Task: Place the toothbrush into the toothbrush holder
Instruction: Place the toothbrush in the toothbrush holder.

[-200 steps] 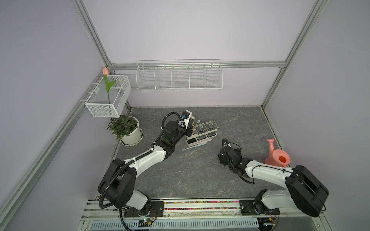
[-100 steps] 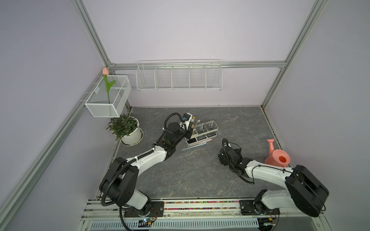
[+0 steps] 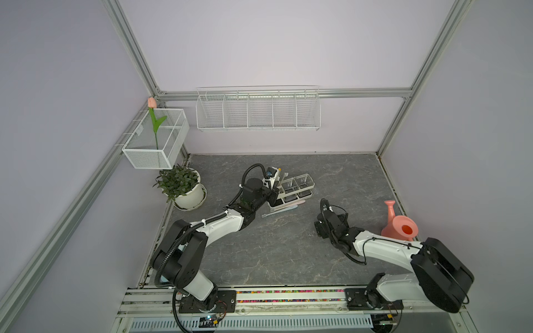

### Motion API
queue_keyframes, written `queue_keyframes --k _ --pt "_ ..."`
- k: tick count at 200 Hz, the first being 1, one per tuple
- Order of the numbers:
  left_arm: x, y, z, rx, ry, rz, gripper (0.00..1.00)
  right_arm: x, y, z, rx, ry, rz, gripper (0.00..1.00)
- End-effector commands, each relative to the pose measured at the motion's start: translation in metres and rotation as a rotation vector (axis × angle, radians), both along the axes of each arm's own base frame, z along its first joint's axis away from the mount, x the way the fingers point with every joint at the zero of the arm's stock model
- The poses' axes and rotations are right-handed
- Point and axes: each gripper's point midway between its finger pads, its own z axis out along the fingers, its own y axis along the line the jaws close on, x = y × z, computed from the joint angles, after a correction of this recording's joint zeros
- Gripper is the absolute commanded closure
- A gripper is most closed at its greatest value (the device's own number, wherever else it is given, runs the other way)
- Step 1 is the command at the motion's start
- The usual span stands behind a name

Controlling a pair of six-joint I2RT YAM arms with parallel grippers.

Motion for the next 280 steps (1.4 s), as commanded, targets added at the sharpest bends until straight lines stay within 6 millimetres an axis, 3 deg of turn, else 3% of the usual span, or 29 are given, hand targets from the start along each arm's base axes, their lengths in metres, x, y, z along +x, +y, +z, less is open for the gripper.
queue_keyframes --k 1,280 --pt "0.005 0.0 -0.005 0.024 -0.015 0.014 1.0 0.003 0.001 0.002 0.015 0.003 -0.012 0.11" --pt "0.012 0.001 -0.035 0.008 0.019 0.052 1.0 0.002 0.002 0.001 0.017 0.014 -0.006 0.11"
